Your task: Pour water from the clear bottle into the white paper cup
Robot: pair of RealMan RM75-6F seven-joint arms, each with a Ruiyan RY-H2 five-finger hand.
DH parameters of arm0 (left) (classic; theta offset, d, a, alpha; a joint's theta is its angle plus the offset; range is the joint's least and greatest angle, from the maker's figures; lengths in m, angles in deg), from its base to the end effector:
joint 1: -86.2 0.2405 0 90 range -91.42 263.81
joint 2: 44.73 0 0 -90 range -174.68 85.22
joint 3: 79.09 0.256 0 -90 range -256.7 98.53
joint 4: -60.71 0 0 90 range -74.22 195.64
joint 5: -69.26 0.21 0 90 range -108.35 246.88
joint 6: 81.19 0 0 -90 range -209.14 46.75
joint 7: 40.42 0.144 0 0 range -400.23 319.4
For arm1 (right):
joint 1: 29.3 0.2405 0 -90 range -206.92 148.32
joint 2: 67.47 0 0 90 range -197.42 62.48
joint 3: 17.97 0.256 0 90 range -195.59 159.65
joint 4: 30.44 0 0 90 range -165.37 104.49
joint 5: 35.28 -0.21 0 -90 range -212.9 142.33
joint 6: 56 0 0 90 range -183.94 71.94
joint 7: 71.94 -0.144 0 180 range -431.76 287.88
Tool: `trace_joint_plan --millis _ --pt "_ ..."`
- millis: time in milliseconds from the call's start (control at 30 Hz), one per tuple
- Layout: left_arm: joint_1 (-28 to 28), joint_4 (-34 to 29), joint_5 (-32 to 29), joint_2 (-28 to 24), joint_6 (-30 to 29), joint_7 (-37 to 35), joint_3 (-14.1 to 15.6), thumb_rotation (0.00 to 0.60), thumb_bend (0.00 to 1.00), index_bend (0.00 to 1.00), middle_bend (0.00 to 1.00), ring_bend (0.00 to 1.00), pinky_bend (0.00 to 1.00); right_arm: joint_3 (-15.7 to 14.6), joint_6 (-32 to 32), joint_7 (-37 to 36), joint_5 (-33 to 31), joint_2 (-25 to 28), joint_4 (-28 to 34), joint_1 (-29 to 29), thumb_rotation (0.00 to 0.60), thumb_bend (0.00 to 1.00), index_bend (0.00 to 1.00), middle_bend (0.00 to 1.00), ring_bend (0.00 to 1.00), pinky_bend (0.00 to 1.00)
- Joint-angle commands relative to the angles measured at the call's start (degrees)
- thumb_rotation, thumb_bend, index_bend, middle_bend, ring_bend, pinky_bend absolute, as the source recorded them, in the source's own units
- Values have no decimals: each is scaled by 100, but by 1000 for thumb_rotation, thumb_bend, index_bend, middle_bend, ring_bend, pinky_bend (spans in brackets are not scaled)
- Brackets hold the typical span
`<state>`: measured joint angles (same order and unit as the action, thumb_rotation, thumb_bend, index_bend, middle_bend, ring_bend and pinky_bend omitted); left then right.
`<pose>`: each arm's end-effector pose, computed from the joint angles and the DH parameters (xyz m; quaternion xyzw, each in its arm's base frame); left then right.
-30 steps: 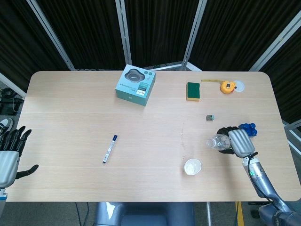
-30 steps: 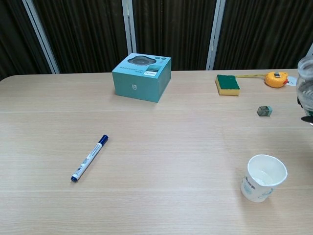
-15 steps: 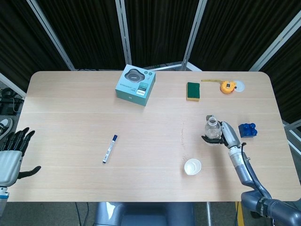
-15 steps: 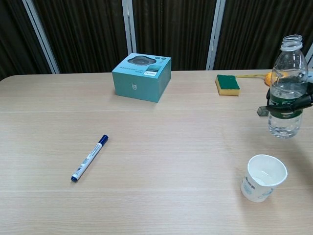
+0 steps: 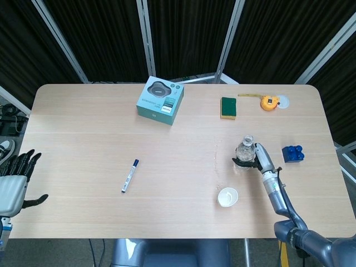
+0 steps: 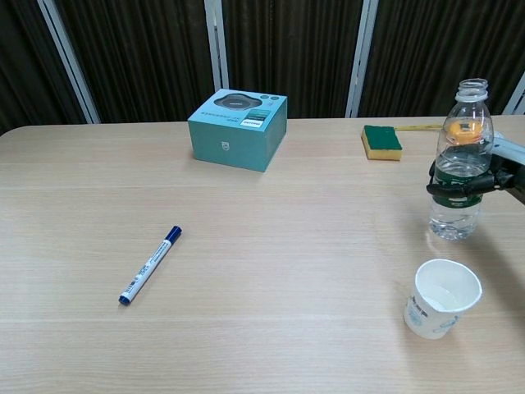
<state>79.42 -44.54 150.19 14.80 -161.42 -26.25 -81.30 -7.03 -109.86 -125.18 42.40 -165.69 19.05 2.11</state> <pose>-0.2813 0.1835 0.1548 -0.6248 -0.3935 -0.3253 0.5907 -0.2930 -0.3559 -0.0071 0.4385 -0.6586 0.5175 0.3257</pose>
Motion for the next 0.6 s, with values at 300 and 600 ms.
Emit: trace_joint_plan --millis 300,600 --pt "-33 -29 -33 -19 94 -32 44 600 0 0 0 0 0 -80 -315 -557 231 -407 -702 -32 600 255 478 571 465 421" --pt "-29 -47 -1 -22 73 -17 72 600 0 0 0 0 0 -184 -275 -863 339 -406 -812 -41 600 8 385 474 347 170"
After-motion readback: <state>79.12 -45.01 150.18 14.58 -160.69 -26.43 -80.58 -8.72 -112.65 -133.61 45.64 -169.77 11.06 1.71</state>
